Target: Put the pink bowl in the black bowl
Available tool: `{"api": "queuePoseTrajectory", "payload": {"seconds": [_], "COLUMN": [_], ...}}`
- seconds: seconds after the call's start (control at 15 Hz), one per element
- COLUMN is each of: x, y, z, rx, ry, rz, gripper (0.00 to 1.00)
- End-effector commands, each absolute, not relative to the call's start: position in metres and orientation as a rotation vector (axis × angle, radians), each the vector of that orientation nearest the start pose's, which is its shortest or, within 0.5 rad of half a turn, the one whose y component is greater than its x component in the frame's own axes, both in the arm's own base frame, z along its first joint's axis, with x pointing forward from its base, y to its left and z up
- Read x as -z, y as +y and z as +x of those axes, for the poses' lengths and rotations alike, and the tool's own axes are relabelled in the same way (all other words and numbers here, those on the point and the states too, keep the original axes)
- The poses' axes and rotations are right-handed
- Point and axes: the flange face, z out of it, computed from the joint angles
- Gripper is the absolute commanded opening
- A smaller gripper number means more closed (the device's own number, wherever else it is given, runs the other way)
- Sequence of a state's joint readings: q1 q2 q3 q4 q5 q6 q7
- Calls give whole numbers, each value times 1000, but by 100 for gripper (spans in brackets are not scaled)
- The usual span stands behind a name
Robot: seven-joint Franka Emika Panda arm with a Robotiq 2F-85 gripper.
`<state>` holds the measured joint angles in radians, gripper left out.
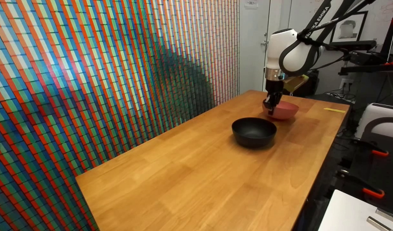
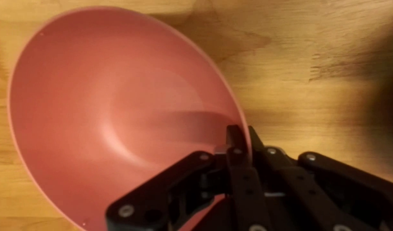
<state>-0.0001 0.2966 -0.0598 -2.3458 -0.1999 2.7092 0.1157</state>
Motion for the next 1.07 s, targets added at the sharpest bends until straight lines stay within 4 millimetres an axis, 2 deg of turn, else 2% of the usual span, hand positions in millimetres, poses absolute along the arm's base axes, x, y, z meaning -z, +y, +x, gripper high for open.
{"api": "queuePoseTrajectory", "payload": {"seconds": [0.0, 0.33, 0.53, 0.87, 1.0], "x": [-239, -257, -275, -311, -316], "y": [9, 67, 101, 132, 142], "z": [520, 513, 500, 484, 477], "rx": [176, 223, 260, 336, 347], "ry": [-146, -343, -475, -599, -656], "rz": [-3208, -3145, -3099, -3038, -3017], "gripper": [5, 5, 5, 5, 5]}}
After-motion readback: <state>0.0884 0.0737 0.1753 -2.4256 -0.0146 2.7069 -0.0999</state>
